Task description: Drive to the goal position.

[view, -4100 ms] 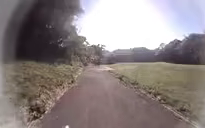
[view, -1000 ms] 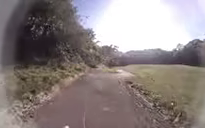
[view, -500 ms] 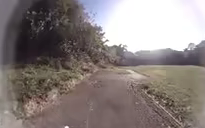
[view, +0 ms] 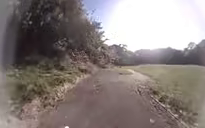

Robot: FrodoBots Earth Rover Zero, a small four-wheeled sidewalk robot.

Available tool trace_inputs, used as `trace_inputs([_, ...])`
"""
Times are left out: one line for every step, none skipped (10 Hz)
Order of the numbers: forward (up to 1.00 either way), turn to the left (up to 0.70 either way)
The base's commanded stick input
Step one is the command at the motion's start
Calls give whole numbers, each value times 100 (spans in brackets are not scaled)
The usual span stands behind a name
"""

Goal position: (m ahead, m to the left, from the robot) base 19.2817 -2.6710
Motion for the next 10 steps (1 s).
trace_inputs([100,-37])
trace_inputs([100,-37])
trace_inputs([100,-10])
trace_inputs([100,1])
trace_inputs([100,1])
trace_inputs([100,1])
trace_inputs([100,1])
trace_inputs([100,1])
trace_inputs([100,1])
trace_inputs([100,1])
